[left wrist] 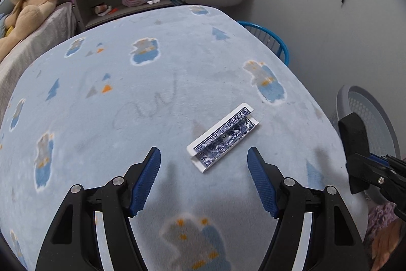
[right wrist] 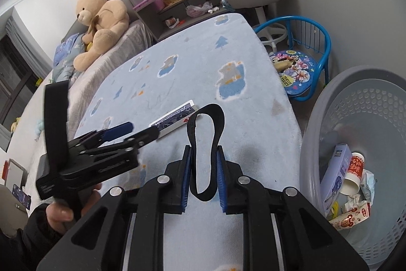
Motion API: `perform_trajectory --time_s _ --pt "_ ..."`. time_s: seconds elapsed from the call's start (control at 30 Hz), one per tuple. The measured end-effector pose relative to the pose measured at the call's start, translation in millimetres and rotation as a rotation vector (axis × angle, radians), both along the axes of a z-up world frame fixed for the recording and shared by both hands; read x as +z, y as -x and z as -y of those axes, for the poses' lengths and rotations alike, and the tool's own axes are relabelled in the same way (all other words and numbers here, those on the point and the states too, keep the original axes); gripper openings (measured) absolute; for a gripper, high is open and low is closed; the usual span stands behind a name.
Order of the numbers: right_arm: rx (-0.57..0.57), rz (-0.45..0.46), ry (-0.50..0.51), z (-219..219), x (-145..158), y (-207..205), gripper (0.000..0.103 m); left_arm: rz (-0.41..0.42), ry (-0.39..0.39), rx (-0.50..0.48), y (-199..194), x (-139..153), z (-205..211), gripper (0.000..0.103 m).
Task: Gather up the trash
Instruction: 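Grasp the blue playing-card pack with the left gripper while the right holds the band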
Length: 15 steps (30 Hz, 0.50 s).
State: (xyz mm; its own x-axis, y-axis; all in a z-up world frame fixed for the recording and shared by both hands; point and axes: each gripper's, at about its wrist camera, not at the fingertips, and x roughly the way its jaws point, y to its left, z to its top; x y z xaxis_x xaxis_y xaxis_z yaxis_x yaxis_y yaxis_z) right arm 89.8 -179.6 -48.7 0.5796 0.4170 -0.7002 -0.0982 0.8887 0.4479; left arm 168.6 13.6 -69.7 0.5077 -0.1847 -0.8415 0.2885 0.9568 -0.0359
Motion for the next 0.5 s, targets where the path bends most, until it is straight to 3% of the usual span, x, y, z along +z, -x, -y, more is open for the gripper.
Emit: perform_trajectory --time_s 0.3,0.43,0.5 --pt "-0.001 0.001 -0.044 11 -3 1 0.021 -0.052 -0.06 -0.061 -32 -25 19 0.068" --pt "-0.01 -0.002 -0.048 16 -4 1 0.021 -0.025 -0.067 -0.064 -34 -25 25 0.07" --pt "-0.013 -0.002 -0.052 17 -5 1 0.021 -0.02 -0.061 -0.054 -34 -25 26 0.063"
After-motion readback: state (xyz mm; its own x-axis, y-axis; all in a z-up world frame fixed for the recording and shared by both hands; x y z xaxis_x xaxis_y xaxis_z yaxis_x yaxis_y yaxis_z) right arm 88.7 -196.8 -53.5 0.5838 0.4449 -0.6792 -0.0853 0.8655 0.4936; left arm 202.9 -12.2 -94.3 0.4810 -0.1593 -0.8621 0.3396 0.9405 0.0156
